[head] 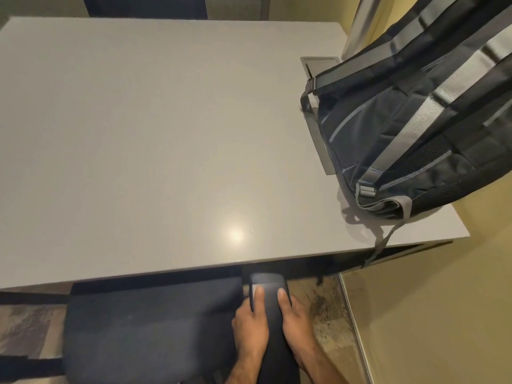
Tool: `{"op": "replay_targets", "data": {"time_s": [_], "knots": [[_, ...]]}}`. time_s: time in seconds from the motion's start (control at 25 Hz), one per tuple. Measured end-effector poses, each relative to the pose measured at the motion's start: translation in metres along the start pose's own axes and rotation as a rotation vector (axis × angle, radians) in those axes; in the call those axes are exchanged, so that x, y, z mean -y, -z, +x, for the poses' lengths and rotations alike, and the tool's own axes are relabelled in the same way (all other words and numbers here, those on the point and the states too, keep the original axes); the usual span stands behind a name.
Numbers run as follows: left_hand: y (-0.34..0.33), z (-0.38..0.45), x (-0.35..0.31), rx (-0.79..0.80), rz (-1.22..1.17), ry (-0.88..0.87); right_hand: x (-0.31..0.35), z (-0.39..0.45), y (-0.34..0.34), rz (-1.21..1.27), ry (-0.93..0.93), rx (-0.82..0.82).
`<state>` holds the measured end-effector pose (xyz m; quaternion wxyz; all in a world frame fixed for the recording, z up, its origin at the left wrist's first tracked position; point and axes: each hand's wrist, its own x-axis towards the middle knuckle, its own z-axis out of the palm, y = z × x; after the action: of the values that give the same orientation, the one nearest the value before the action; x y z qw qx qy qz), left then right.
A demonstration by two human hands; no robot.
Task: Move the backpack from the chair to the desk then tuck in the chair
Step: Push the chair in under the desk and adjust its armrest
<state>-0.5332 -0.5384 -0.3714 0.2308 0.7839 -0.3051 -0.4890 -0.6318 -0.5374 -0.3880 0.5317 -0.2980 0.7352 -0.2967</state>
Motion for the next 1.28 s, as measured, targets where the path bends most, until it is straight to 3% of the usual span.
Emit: {"op": "replay_targets", "data": {"time_s": [0.32, 0.56, 0.68, 0.88, 1.08, 1.28], "knots": [[-0.006, 0.012, -0.005, -0.027, -0.059, 0.033, 0.011, 0.010, -0.004, -0.084, 0.000, -0.016], [0.011, 0.003, -0.023, 0.079, -0.023, 0.072, 0.035, -0.012, 0.003, -0.189, 0.000, -0.003], [0.029, -0.013, -0.035, 0.165, 0.199, -0.075, 0.048, -0.029, 0.012, -0.406, 0.028, 0.038], [0.083, -0.052, -0.063, 0.204, 0.383, -0.347, 0.092, -0.073, 0.025, -0.657, 0.308, 0.029], [0.151, -0.081, -0.091, 0.012, 0.747, -0.621, 0.138, -0.110, 0.023, -0.927, 0.589, -0.046], [0.237, -0.085, -0.092, -0.138, 0.984, -0.700, 0.179, -0.144, -0.011, -1.092, 0.708, -0.076]]}}
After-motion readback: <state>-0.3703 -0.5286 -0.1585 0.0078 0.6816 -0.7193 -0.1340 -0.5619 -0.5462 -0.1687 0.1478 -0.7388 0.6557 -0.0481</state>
